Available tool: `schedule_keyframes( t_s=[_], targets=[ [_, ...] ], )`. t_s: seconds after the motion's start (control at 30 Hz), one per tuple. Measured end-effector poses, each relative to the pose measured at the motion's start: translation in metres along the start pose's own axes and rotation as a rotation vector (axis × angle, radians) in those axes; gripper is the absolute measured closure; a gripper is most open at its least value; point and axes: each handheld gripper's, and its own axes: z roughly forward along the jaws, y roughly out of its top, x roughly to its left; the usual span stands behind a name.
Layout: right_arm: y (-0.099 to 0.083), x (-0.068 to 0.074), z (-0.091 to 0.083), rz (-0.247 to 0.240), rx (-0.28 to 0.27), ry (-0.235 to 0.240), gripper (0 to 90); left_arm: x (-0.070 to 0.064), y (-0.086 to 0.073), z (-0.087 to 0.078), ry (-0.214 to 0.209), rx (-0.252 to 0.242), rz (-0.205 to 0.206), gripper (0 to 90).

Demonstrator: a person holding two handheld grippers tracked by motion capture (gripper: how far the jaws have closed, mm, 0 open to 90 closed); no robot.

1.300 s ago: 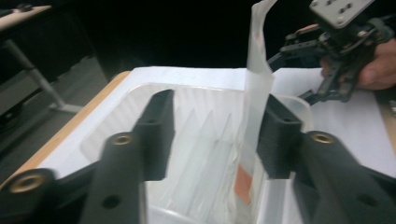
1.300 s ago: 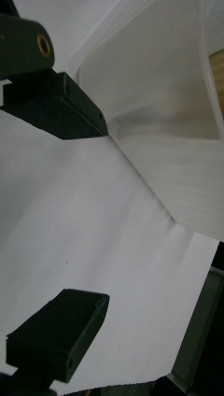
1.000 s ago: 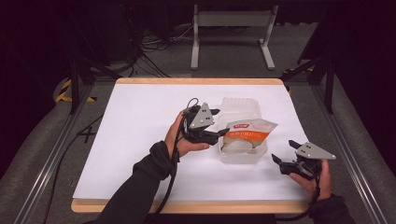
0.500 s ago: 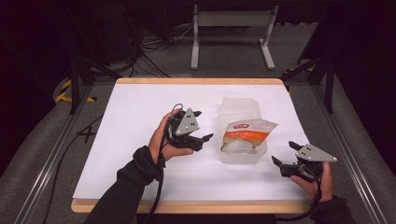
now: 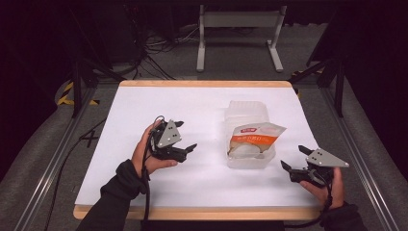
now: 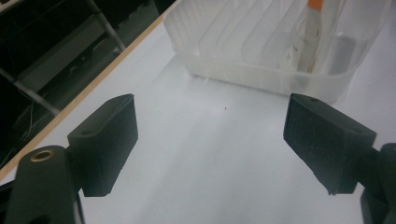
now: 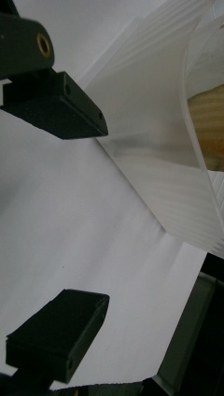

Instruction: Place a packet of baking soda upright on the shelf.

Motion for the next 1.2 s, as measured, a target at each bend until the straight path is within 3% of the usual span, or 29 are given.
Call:
schedule_keyframes(
  t_s=[0.37,0.6,0.8,1.2],
  targets=[
    [0.000,-0.001,-0.003,-0.001,-0.012,-0.013,16.2,0.012,-0.048,-0.031,0.069,0.054,-0.042,17.1],
    [0.001,-0.001,-0.004,-0.006,-0.014,-0.022,15.9,0.016,-0.069,-0.044,0.099,0.073,-0.063,16.8],
    [0.001,-0.001,-0.005,-0.013,-0.020,-0.028,15.6,0.020,-0.086,-0.050,0.102,0.070,-0.116,16.1],
    [-0.001,-0.003,-0.008,-0.012,-0.020,-0.043,15.4,0.027,-0.127,-0.072,0.135,0.092,-0.179,15.4]
  ],
)
